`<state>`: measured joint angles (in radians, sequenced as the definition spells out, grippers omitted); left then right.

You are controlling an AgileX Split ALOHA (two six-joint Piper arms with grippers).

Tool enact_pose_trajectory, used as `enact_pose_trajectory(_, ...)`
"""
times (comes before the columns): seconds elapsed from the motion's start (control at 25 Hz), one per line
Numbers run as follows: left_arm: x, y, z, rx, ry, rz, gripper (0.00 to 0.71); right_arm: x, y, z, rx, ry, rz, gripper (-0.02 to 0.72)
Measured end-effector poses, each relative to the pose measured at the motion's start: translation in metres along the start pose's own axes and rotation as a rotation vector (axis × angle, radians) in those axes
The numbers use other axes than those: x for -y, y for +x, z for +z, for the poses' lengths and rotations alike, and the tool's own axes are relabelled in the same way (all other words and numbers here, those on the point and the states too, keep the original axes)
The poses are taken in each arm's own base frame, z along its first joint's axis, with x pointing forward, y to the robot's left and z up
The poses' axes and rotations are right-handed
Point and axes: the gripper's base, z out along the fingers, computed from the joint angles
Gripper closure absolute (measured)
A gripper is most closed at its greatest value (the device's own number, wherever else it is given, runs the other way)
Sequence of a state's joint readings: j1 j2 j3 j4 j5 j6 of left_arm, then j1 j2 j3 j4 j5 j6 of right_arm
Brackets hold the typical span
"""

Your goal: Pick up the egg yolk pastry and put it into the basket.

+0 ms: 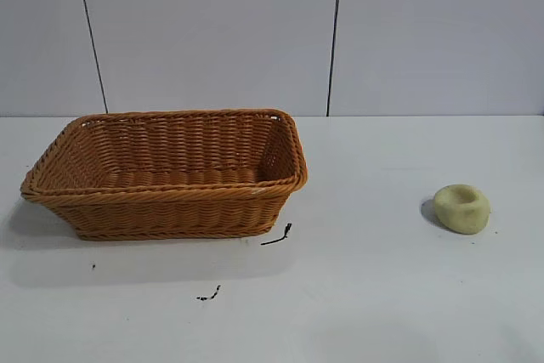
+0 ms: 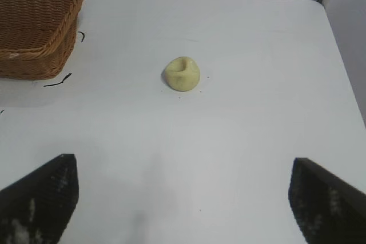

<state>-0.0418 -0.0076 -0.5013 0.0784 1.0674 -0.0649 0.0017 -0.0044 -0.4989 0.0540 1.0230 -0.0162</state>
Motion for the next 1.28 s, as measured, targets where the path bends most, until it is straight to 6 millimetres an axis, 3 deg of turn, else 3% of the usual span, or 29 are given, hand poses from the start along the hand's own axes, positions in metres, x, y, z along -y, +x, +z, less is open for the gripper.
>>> enact_pose_trajectory(0.56, 0.0, 0.0, 0.0, 0.0, 0.0, 0.0, 0.014, 0.0, -0.005, 0.006, -0.054, -0.001, 0.003, 0.01)
enact_pose_trajectory(0.64, 0.0, 0.0, 0.0, 0.0, 0.0, 0.0, 0.014, 0.0, -0.016, 0.013, -0.114, 0.0, 0.006, 0.01)
enact_pose_trajectory(0.72, 0.0, 0.0, 0.0, 0.0, 0.0, 0.0, 0.014, 0.001, -0.041, 0.03, -0.222, 0.001, 0.011, 0.01)
enact_pose_trajectory(0.76, 0.0, 0.0, 0.0, 0.0, 0.0, 0.0, 0.014, 0.001, -0.041, 0.03, -0.222, 0.001, 0.011, 0.01)
enact_pose_trajectory(0.88, 0.0, 0.0, 0.0, 0.0, 0.0, 0.0, 0.014, 0.001, -0.066, 0.056, -0.341, 0.0, 0.018, 0.01)
enact_pose_trajectory(0.92, 0.0, 0.0, 0.0, 0.0, 0.0, 0.0, 0.014, 0.002, -0.08, 0.08, -0.431, 0.002, 0.023, 0.01)
enact_pose_trajectory(1.28, 0.0, 0.0, 0.0, 0.0, 0.0, 0.0, 0.014, 0.008, -0.109, 0.199, -0.761, 0.004, 0.025, 0.01)
